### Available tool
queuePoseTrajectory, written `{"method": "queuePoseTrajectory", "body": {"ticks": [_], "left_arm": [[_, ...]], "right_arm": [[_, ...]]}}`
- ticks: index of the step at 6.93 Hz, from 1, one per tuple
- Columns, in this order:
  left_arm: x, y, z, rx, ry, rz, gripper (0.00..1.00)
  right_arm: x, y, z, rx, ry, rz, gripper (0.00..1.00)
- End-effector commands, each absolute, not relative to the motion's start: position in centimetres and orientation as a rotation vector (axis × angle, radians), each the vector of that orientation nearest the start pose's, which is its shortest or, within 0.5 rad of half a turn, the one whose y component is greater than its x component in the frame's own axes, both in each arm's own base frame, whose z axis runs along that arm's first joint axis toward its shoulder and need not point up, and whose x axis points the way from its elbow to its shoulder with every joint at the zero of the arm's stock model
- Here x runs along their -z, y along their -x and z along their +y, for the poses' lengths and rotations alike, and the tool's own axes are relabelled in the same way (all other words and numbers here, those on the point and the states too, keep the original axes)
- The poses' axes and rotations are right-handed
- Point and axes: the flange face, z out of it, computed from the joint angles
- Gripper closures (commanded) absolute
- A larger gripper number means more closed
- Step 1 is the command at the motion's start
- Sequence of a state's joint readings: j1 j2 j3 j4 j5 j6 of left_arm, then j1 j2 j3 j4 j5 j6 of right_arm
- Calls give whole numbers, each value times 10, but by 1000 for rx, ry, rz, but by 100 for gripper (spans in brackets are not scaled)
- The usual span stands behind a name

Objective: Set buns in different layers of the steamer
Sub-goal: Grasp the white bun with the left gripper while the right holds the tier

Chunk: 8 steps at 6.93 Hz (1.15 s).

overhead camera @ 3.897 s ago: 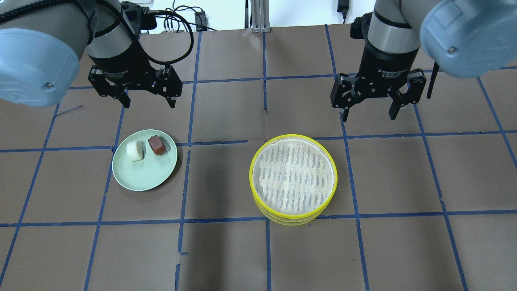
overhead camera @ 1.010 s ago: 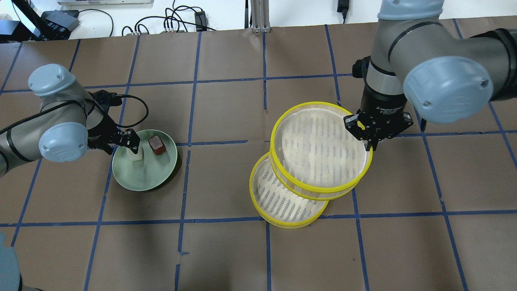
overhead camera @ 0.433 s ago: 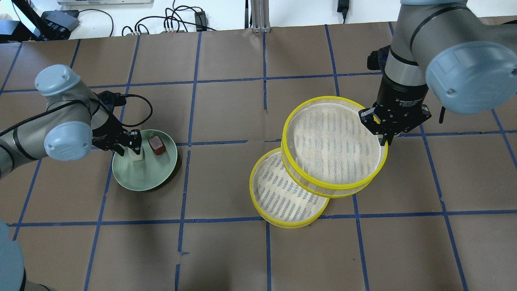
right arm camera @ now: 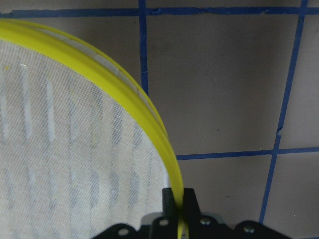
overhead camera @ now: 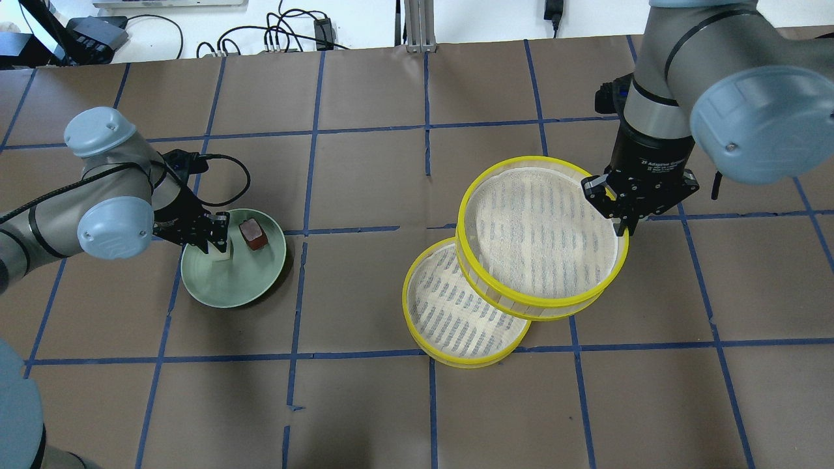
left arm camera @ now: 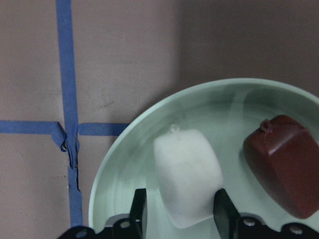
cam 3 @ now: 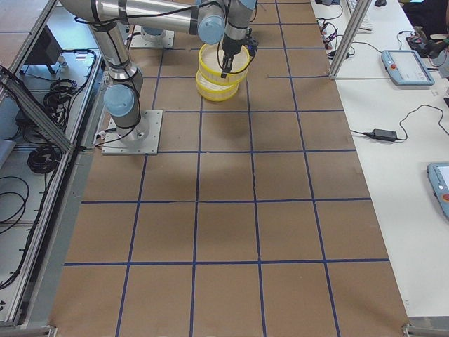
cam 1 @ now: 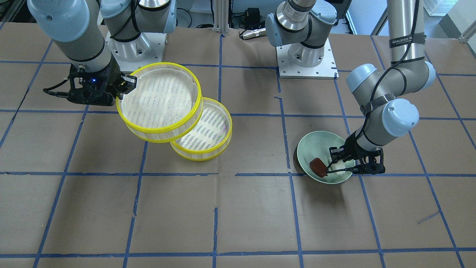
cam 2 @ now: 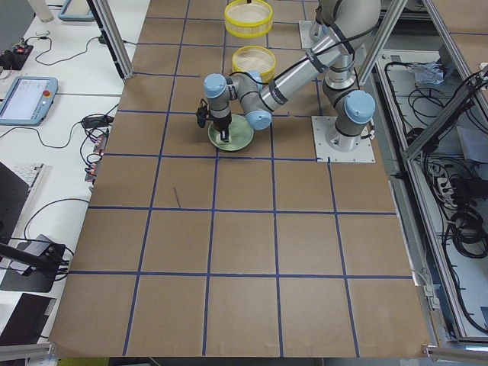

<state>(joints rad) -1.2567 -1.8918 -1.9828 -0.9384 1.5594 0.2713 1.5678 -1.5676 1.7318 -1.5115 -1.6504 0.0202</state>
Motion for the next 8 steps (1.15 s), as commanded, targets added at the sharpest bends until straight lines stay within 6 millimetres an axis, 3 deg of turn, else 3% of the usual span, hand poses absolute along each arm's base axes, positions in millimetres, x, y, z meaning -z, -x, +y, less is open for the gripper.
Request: {"method": "queuePoseTrajectory", "body": {"ticks": [1,3,4,6,7,8], "left_arm": [[-210,-25,-535,-100,34,3160,94],[-271,-9,-546,-48,-22,3127,91],[-296,28,-546,-79,-72,3132,91],[-309,146,-526,-50,-207,3142,91],[-306,200,-511,-66,-171,3205,91],[-300,263,-487,-111,-251,3284,92]], "right_arm": [[-407,-124,-464,-349,-23,3204,84],[-412,-123,-465,-347,-22,3210,84],[-414,-112,-460,-389,14,3228,84],[-433,-52,-443,-470,-71,3230,86],[-438,-38,-437,-475,-97,3230,86],[-441,-30,-433,-502,-120,3263,86]]}}
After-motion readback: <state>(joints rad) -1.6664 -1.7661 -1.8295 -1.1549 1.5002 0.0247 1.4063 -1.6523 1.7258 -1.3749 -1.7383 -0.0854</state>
